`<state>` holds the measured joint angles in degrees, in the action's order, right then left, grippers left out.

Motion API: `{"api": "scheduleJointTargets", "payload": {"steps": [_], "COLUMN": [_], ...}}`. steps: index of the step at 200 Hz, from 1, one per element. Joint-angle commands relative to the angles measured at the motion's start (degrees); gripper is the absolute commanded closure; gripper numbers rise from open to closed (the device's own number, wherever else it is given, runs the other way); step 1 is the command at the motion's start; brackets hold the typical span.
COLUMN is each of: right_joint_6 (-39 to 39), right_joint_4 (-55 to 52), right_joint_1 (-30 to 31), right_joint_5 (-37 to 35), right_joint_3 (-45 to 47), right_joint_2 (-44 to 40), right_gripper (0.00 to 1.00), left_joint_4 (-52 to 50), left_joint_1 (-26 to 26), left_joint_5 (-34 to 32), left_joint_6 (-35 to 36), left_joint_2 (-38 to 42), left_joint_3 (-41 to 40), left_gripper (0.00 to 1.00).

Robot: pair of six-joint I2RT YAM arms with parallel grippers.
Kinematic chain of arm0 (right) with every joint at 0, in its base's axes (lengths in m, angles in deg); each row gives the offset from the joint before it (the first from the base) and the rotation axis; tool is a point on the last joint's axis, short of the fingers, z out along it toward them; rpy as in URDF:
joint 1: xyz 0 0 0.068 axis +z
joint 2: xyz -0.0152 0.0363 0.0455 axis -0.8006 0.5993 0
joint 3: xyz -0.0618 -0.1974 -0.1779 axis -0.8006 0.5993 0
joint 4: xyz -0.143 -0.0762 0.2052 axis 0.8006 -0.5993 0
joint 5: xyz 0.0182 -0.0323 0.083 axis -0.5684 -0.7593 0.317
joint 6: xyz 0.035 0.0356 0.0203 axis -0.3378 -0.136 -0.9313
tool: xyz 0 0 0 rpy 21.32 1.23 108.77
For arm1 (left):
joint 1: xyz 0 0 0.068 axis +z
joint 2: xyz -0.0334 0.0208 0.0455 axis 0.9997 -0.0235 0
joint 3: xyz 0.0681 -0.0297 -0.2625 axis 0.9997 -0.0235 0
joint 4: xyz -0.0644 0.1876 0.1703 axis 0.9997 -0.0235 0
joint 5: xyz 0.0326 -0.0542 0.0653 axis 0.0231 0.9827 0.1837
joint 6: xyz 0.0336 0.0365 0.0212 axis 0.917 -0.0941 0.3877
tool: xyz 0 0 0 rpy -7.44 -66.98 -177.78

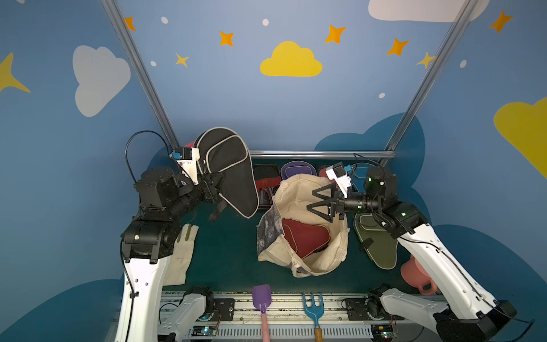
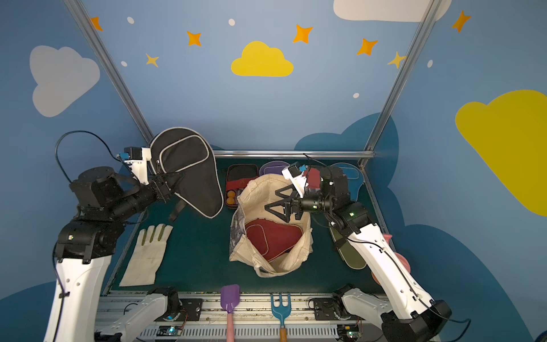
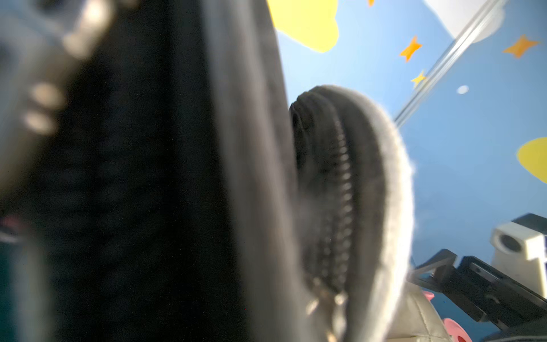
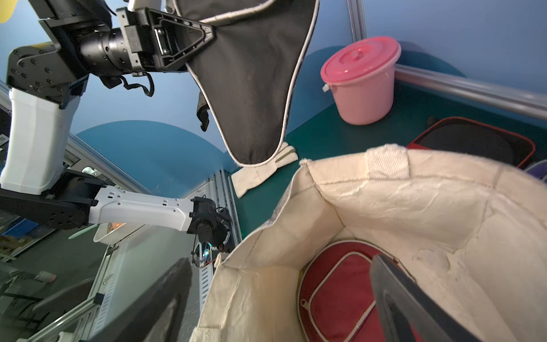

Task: Remove the ping pong set from the canvas bag
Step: Place the ping pong set at the center of the board.

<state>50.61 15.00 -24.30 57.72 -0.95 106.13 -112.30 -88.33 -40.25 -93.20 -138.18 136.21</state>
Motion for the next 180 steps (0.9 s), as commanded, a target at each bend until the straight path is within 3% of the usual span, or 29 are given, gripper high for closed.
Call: {"api": "scheduleJointTargets", "payload": {"steps": [1,53,124,180], "right_joint_6": [2.4,3.0,4.3,4.5], "right_joint_4": [-3.2,-4.1,-5.6,-5.5], "right_joint_1": [0.3,0.3,0.4,0.4], "right_joint_5": [1.9,2.5,2.9,3.3], "right_joint_3": [1.3,3.4,3.2,3.1], "right_joint_2": [-0.6,0.2,2.1,2.9], "right_gripper": [0.08,0.08,0.08,0.08], "left_joint_4": [0.8,0.4,12.1,16.5], "left_joint_1": [5.0,11.8,11.9,12.2], "left_joint_5": [4.4,8.9,8.6,8.8], "left_joint_6": [-2.1,0.7,0.9,2.1], "left_joint_2": [1.0,0.0,-3.0,-12.0], "left_joint_3": [-4.9,-12.2,-25.5,-26.4], "left_gripper": [0.97,0.96,0.97,0.97]}}
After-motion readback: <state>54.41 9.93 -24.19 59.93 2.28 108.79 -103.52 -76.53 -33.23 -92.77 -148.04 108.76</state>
